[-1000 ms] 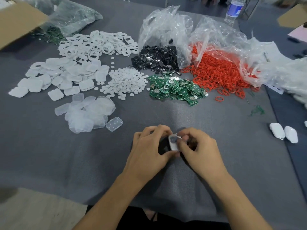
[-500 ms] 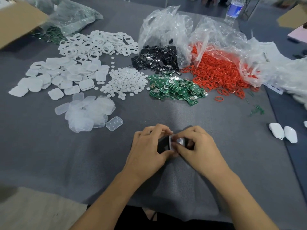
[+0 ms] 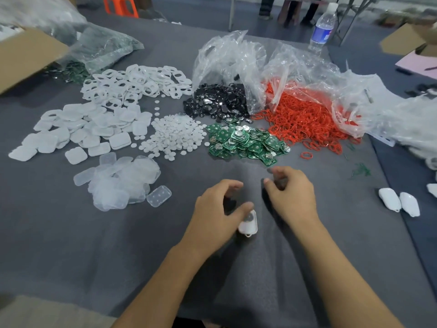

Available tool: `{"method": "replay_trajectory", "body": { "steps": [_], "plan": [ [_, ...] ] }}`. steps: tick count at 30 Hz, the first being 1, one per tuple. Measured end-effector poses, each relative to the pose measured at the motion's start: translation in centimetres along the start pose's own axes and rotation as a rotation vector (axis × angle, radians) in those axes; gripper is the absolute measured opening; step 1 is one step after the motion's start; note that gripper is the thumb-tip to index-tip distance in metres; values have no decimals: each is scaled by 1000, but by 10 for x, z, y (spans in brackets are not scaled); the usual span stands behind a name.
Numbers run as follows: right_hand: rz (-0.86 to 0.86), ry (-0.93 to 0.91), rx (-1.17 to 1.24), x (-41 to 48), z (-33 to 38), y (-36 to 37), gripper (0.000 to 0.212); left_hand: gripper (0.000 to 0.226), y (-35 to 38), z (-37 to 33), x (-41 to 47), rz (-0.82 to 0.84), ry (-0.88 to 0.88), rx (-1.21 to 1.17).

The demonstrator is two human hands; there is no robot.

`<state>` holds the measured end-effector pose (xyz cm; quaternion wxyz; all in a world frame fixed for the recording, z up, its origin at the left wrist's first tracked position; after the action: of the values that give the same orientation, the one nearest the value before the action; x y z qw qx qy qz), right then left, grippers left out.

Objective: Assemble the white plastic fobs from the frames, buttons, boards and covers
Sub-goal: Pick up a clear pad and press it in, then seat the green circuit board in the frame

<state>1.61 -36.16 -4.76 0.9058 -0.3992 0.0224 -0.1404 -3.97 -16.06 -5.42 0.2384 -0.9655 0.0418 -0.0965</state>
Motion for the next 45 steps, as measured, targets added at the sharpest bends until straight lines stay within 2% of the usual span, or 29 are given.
{"method": "replay_trajectory", "body": {
  "steps": [2,5,8,11,15,20,26,30,35,39,41,45],
  "plan": [
    [-60,9,-33,14,4,4,38,27,6,-4,26,-30,12,11],
    [-93,34,-26,32,7,10,47,26,23,-10,72,-5,43,80],
    [-140,64,-13,40,3,12,45,30,45,-10,107,75,61,194],
    [-199,68,36,40,-1,10,39,26,48,-4,118,17,79,245],
    [-234,20,134,41,-4,7,35,24,42,2,119,-74,119,181],
    [-232,-57,283,36,0,7,39,24,37,-2,117,-101,149,103],
    [-107,-84,469,30,5,7,45,25,23,-7,110,-110,127,-171],
    [1,-116,531,5,14,-8,45,39,19,-10,86,8,88,-404],
    [121,-199,544,-39,30,-24,38,35,13,-18,48,109,85,-547],
    [150,-260,428,-65,33,-30,28,30,5,-22,34,104,89,-396],
    [142,-279,387,-71,35,-35,31,25,5,-29,31,156,111,-337],
    [252,-347,358,-76,48,-36,60,13,12,-46,32,261,132,-306]
  ]
}}
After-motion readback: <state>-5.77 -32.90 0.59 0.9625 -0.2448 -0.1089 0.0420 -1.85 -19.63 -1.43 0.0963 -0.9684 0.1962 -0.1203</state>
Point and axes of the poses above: each hand's wrist, its own x-axis towards the middle knuckle, its own y-axis out of the palm, z = x × y, the point moved 10 cm from there along x, towards the middle knuckle, and after that the axes turned 6 degrees about y, right-handed, at the moved point
